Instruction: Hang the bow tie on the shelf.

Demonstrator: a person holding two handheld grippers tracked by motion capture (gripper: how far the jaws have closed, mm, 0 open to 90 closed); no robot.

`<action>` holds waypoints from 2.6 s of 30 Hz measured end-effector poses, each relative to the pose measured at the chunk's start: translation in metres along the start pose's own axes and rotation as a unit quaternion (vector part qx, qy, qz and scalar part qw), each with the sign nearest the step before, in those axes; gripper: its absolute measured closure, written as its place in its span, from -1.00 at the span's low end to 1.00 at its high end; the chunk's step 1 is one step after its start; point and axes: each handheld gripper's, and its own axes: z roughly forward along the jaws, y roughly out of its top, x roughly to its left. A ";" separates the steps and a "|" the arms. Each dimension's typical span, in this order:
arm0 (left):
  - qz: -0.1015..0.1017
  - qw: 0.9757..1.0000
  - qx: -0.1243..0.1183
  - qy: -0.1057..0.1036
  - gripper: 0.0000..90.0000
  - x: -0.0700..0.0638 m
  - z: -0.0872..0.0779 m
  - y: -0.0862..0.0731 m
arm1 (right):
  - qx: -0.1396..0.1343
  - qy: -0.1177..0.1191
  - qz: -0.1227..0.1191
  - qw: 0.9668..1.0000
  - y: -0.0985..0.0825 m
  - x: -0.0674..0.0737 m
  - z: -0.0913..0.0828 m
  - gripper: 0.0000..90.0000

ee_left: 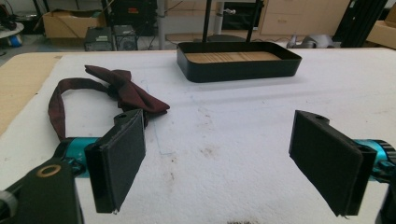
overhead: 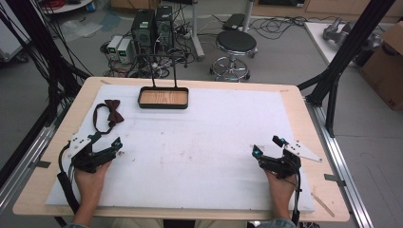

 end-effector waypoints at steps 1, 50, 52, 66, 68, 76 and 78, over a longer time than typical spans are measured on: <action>0.000 1.000 0.000 0.000 -0.58 0.000 0.000 0.000 | 0.000 0.000 -0.001 1.000 0.000 0.000 0.000 -0.86; -0.027 0.998 0.002 0.057 -0.38 0.026 0.057 0.047 | 0.004 0.004 0.001 1.000 0.000 -0.001 0.002 -0.86; -0.028 0.997 0.004 0.065 -0.35 0.030 0.065 0.048 | 0.005 0.005 0.002 1.000 0.000 -0.001 0.001 -0.86; -0.037 0.992 0.047 0.110 -0.28 0.054 0.109 0.052 | 0.005 0.005 0.003 1.000 0.000 -0.001 0.002 -0.86; -0.029 0.991 0.058 0.117 -0.20 0.054 0.113 0.049 | 0.004 0.005 0.002 1.000 0.000 -0.001 0.002 -0.86; -0.028 0.985 0.114 0.128 -0.04 0.053 0.127 0.041 | 0.005 0.009 0.002 1.000 -0.001 -0.001 0.002 -0.86; -0.030 0.984 0.119 0.129 0.02 0.052 0.129 0.040 | 0.004 0.008 -0.001 1.000 -0.001 -0.002 0.002 -0.86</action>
